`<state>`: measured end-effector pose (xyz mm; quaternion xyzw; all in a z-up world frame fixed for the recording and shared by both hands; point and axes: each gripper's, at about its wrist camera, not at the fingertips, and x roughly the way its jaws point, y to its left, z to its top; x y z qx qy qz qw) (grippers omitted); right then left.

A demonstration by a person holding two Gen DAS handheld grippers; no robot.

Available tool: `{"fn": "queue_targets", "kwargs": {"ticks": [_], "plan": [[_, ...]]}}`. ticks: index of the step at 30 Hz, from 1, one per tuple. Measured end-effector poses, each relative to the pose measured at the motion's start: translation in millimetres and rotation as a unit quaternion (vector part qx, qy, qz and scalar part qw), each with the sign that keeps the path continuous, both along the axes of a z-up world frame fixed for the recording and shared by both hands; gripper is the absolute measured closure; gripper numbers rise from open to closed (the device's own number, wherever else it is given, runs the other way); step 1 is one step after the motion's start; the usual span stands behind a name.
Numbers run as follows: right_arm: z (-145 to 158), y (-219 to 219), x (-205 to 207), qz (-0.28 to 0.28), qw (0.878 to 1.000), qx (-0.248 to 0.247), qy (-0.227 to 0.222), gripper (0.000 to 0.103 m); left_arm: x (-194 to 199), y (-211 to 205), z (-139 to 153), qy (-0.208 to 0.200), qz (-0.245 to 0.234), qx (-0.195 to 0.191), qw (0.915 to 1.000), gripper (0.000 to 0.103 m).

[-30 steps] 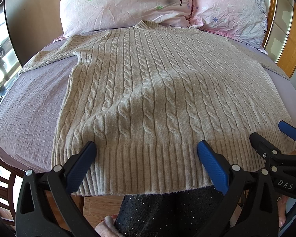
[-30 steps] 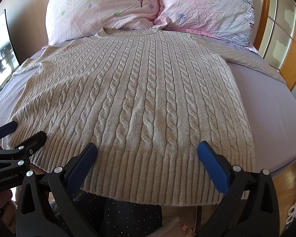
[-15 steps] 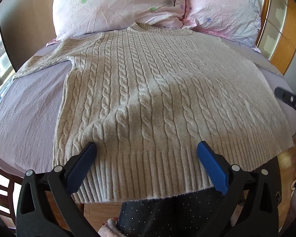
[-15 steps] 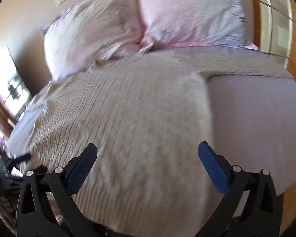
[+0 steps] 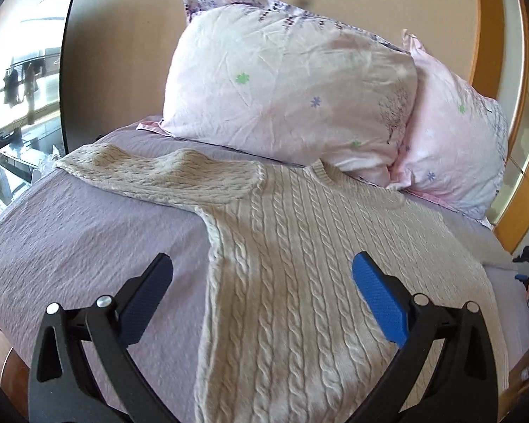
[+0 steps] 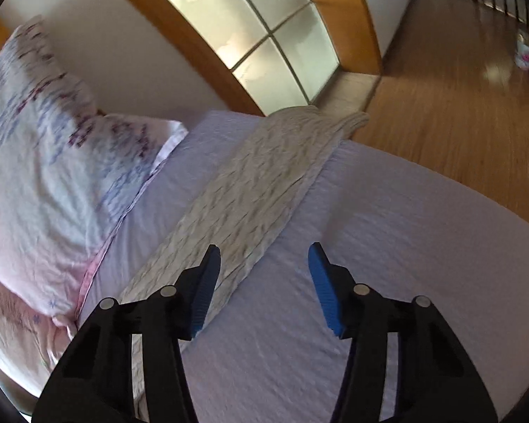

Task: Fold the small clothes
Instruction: 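Grasp the sweater sleeve with the right gripper and fold it across the body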

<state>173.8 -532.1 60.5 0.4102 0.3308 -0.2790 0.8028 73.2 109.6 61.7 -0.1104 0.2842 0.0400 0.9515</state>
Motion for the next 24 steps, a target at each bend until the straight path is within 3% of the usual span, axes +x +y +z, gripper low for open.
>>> {"fn": "queue_targets", "kwargs": {"ticks": [3,5,7,9,13,16,20,22,24], "plan": [[-2,-14,4,-0.019,1.0,-0.003,-0.019,0.051,10,21,1,0.004,0.032,0.013,0.9994,0.002],[-8,-18,8,-0.024,0.999,-0.006,-0.041,0.062,15,33,0,0.008,0.044,0.015,0.9989,0.002],[-13,-19,12,-0.019,0.999,-0.016,-0.027,0.094,18,49,0,0.012,0.06,0.012,0.9981,0.002],[-11,-13,7,-0.015,0.999,-0.006,-0.051,0.095,21,68,1,0.013,0.071,0.004,0.9974,0.002],[46,51,15,0.064,0.987,-0.072,-0.127,0.095,29,113,7,0.013,0.116,0.009,0.9931,0.002],[100,142,40,0.182,0.958,-0.107,-0.194,0.096,40,145,10,0.017,0.152,-0.001,0.9883,0.002],[137,298,71,0.367,0.889,-0.114,-0.249,0.096,57,183,2,0.043,0.173,-0.066,0.9817,0.002],[125,368,89,0.451,0.856,-0.09,-0.237,0.095,65,198,-6,0.052,0.174,-0.109,0.9773,0.002],[91,449,109,0.55,0.815,-0.075,-0.166,0.094,70,210,-12,0.057,0.189,-0.132,0.9714,0.002]]}}
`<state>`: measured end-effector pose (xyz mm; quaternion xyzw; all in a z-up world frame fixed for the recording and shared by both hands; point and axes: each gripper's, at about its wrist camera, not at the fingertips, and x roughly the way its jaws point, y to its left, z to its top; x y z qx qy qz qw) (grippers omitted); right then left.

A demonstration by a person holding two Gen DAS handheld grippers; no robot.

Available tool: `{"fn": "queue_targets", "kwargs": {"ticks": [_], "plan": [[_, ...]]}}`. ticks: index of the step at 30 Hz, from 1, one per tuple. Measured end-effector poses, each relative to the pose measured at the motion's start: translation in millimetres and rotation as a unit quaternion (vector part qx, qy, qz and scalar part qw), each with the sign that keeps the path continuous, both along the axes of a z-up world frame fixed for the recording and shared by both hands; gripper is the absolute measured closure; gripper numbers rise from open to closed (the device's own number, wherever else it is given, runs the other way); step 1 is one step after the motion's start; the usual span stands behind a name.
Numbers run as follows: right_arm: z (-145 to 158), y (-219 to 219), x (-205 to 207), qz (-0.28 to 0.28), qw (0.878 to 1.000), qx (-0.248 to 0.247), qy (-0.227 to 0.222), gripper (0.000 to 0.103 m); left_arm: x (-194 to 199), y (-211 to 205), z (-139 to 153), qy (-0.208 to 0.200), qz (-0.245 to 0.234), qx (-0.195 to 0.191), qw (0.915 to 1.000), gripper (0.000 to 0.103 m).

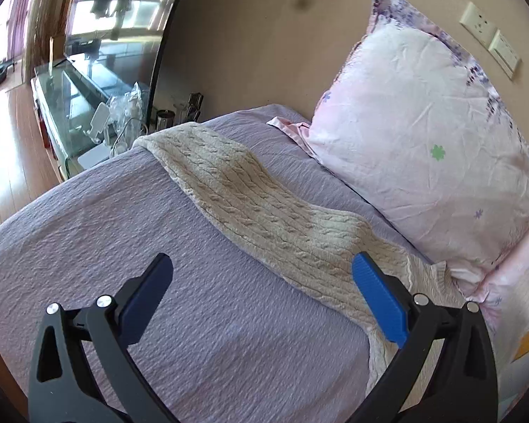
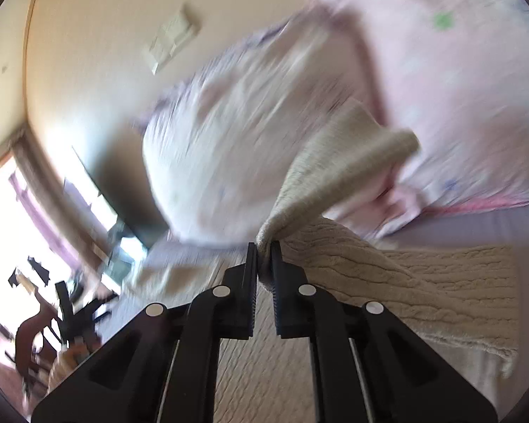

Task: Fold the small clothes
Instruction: 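Grasp the sweater sleeve with the right gripper and fold it across the body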

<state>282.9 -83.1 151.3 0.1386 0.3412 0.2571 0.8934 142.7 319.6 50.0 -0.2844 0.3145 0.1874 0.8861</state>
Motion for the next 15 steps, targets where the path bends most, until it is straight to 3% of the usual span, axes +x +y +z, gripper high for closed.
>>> {"fn": "queue_targets", "kwargs": {"ticks": [2,3,5,6,7,9,11,15], "plan": [[-29,41,8,0.046,0.996,-0.035,0.061,0.094,2,8,-5,0.003,0.012,-0.008,0.9999,0.002],[-34,47,5,0.053,0.995,-0.039,0.074,0.089,3,12,-7,0.004,0.015,-0.012,0.9998,0.002],[-33,39,-1,0.04,0.997,-0.033,0.059,0.062,10,21,-13,0.01,0.015,-0.024,0.9995,0.002],[-29,31,-4,0.024,0.998,-0.033,0.045,0.037,15,26,-18,0.017,0.017,-0.033,0.9992,0.003],[-28,19,-7,0.011,0.999,-0.03,0.035,0.027,18,31,-22,0.022,0.019,-0.042,0.9987,0.004],[-25,-7,-12,-0.005,1.0,-0.02,0.023,0.027,25,45,-32,0.034,0.029,-0.069,0.9966,0.012],[-24,-18,-18,-0.015,0.999,-0.019,0.023,0.026,28,56,-31,0.027,0.043,-0.071,0.9962,0.015],[-21,-42,-26,-0.03,0.999,-0.036,0.025,0.02,35,92,-34,0.023,0.073,-0.105,0.9916,0.035]]}}
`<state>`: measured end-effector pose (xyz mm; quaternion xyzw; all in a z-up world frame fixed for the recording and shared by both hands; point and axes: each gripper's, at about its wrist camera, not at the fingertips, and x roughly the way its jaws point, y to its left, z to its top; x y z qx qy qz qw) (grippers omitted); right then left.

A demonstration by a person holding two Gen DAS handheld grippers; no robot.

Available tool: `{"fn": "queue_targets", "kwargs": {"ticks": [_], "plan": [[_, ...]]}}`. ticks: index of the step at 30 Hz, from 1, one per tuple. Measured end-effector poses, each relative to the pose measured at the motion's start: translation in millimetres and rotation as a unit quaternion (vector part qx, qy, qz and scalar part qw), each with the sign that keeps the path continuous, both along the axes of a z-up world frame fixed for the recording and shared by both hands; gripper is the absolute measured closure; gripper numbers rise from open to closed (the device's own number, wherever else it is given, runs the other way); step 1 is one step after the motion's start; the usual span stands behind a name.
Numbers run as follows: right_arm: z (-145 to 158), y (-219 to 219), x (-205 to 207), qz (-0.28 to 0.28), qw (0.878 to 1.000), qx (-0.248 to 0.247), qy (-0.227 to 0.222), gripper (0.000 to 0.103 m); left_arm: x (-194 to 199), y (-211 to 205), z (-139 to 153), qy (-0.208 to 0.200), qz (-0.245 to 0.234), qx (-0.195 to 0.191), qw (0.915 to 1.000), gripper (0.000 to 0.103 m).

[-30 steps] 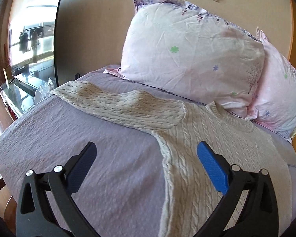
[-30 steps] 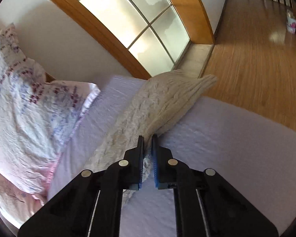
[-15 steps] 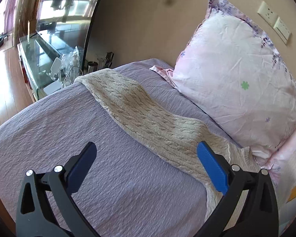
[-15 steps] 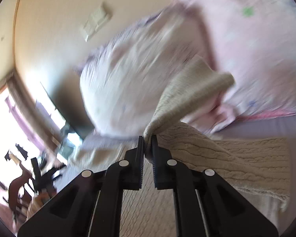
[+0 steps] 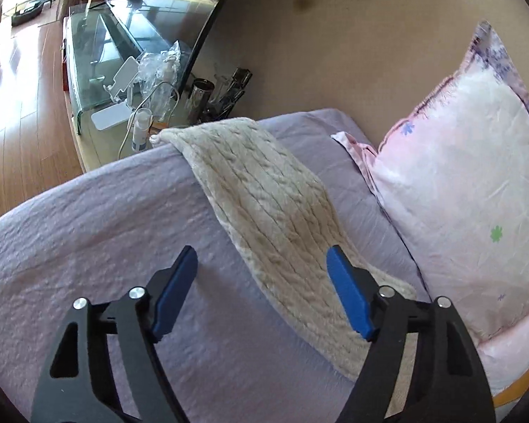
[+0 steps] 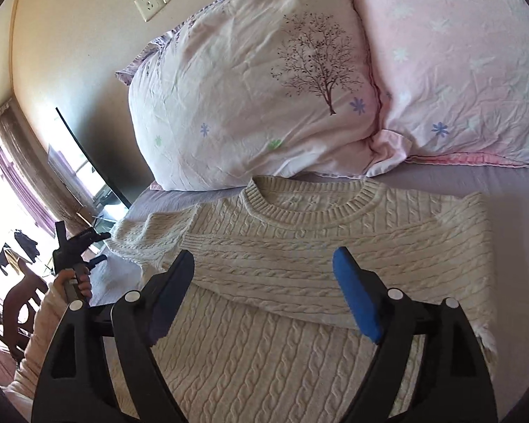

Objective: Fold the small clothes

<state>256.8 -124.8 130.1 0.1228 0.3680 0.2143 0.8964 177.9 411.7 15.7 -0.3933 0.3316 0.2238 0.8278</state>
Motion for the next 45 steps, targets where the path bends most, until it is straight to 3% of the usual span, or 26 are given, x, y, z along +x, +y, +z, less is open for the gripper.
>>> {"fn": "queue_targets", "kwargs": {"ticks": [5,6,7,8,9,11,13,15,16,19,20,21,23,25,26,28,31,34,38,40,41,42,45], "plan": [[-5,-18,-6,-0.018,1.0,0.003,0.003,0.019,20,34,-1,0.031,0.016,0.002,0.9994,0.069],[-7,-22,-6,-0.022,1.0,0.006,0.004,0.019,24,38,-1,0.04,0.015,0.002,0.9991,0.087],[-8,-26,-7,-0.026,1.0,0.009,0.005,0.019,28,41,0,0.05,0.017,0.001,0.9986,0.096],[-9,-29,-8,-0.028,1.0,0.011,0.007,0.019,31,44,3,0.052,0.018,0.004,0.9985,0.096],[-11,-33,-9,-0.032,0.999,0.012,0.008,0.019,33,40,12,0.053,0.02,0.021,0.9982,0.097],[-12,-42,-13,-0.038,0.999,0.014,0.009,0.019,42,13,44,0.053,0.003,0.095,0.9941,0.097],[-11,-51,-19,-0.047,0.999,0.016,0.004,0.019,56,-40,85,0.038,-0.049,0.178,0.9821,0.097],[-8,-63,-25,-0.06,0.998,0.025,-0.004,0.019,66,-108,119,0.006,-0.12,0.238,0.9638,0.097],[-7,-68,-28,-0.067,0.997,0.03,-0.007,0.019,68,-154,135,-0.02,-0.171,0.259,0.9505,0.097],[-5,-82,-35,-0.085,0.995,0.056,-0.014,0.019,64,-289,149,-0.092,-0.338,0.242,0.905,0.096],[-6,-87,-36,-0.093,0.993,0.065,-0.014,0.019,60,-330,144,-0.102,-0.387,0.231,0.8868,0.095],[-8,-92,-36,-0.101,0.992,0.073,-0.01,0.019,55,-376,130,-0.102,-0.442,0.223,0.8628,0.09],[-13,-100,-35,-0.112,0.991,0.077,0.002,0.019,44,-438,98,-0.068,-0.519,0.222,0.8225,0.088],[-18,-109,-34,-0.121,0.989,0.078,0.018,0.019,28,-465,68,-0.034,-0.562,0.227,0.7942,0.088],[-22,-115,-32,-0.12,0.989,0.08,0.027,0.019,20,-463,61,-0.032,-0.566,0.23,0.7909,0.088],[-25,-118,-27,-0.119,0.989,0.075,0.036,0.021,4,-442,57,-0.033,-0.553,0.235,0.7986,0.08],[-34,-119,-5,-0.131,0.987,0.074,0.06,0.033,-14,-398,59,-0.029,-0.508,0.239,0.827,0.065],[-56,-119,24,-0.142,0.979,0.094,0.109,0.045,-21,-356,56,-0.008,-0.468,0.24,0.8502,0.059],[-87,-118,56,-0.178,0.965,0.101,0.162,0.048,-40,-312,52,0.008,-0.429,0.233,0.8728,0.055],[-89,-119,63,-0.201,0.962,0.115,0.146,0.051,-46,-299,50,0.011,-0.412,0.229,0.8819,0.05],[-89,-118,67,-0.206,0.962,0.113,0.14,0.06,-49,-293,49,0.011,-0.406,0.226,0.8852,0.05],[-89,-116,71,-0.204,0.963,0.114,0.134,0.095,-52,-289,49,0.011,-0.402,0.225,0.8876,0.05],[-84,-117,58,-0.2,0.966,0.122,0.109,0.094,-61,-276,48,0.011,-0.387,0.224,0.8944,0.048]]}}
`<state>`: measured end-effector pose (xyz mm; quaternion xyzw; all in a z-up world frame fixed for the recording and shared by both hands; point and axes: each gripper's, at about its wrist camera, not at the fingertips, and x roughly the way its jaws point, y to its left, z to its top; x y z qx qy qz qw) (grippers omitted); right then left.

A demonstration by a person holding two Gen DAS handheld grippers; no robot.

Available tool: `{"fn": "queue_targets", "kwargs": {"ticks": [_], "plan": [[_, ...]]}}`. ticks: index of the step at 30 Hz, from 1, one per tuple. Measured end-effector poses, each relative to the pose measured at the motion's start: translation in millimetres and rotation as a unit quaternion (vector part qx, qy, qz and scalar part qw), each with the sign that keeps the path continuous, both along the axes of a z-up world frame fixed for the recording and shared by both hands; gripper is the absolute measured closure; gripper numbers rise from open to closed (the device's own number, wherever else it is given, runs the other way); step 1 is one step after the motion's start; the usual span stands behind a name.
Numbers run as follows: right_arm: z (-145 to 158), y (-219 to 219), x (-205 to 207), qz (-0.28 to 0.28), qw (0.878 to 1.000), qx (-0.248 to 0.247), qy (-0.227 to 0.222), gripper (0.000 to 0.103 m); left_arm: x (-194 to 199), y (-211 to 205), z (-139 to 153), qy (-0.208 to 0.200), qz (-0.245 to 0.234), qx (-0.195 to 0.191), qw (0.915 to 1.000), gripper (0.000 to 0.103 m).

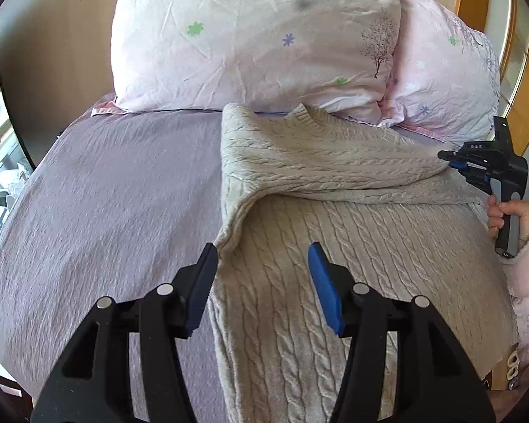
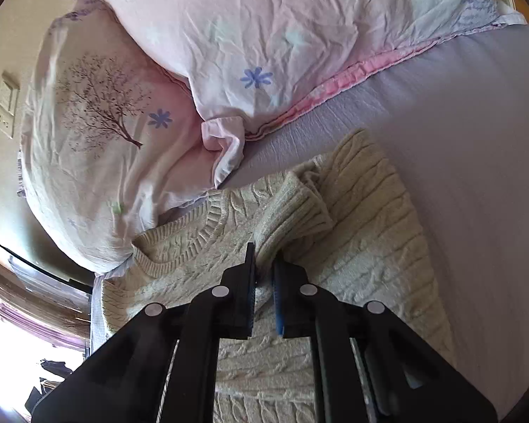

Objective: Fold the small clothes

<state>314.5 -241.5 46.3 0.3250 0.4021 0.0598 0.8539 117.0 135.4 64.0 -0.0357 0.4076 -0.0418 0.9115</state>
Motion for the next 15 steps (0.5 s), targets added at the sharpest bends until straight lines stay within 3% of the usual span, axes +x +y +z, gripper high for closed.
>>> {"fn": "queue_targets", "kwargs": {"ticks": [3,5,6,8,9,12,15], "plan": [[10,-6,-34,-0.017,0.999,-0.013,-0.027,0.094,-10,9,-1,-0.001,0.001,-0.011,0.9999,0.04],[10,-11,-51,-0.02,0.999,-0.025,-0.015,0.093,-17,11,-5,0.004,-0.006,-0.018,0.9998,0.037],[9,-12,-59,-0.016,0.999,-0.033,0.0,0.084,-21,12,-7,0.008,-0.009,-0.018,0.9998,0.037],[10,-17,-81,-0.004,0.999,-0.038,0.024,0.05,-29,12,-11,0.014,-0.013,-0.018,0.9997,0.035],[12,-22,-97,0.0,0.999,-0.034,0.019,0.026,-35,13,-13,0.017,-0.015,-0.018,0.9996,0.035],[26,-25,-146,0.014,0.997,-0.07,-0.013,0.027,-50,18,-22,0.027,-0.018,-0.027,0.9991,0.035],[22,-34,-186,0.021,0.997,-0.08,0.001,0.039,-64,20,-35,0.045,-0.021,-0.04,0.998,0.035]]}}
